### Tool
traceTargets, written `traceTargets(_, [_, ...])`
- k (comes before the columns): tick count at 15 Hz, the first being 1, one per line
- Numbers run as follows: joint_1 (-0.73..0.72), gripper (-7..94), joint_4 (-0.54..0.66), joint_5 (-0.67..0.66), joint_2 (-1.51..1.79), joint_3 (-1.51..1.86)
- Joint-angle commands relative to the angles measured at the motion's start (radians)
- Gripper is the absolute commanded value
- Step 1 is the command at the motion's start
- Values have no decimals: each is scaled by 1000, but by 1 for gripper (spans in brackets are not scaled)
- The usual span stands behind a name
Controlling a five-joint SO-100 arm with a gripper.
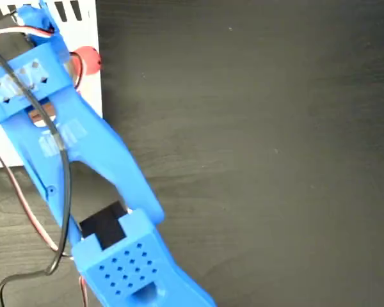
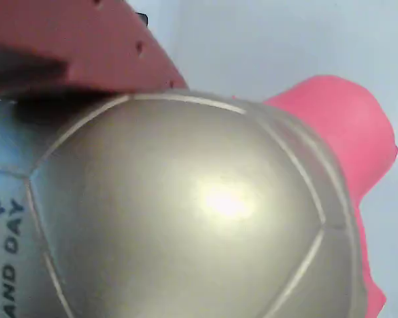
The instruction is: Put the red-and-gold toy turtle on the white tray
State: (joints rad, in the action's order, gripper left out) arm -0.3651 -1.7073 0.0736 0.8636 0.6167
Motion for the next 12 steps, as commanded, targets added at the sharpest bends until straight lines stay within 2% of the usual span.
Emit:
traceTargets(1, [-6, 0, -9, 11, 61, -48])
traceTargets(4, [-11, 3, -9, 9, 58, -38])
traceTargets(6, [-15, 42, -8, 5, 57, -20])
traceTargets(7, [-15, 52, -8, 8, 58, -20])
traceTargets(9, [-15, 56, -8, 14, 61, -17])
traceTargets(12, [-20, 56, -8, 25, 61, -5])
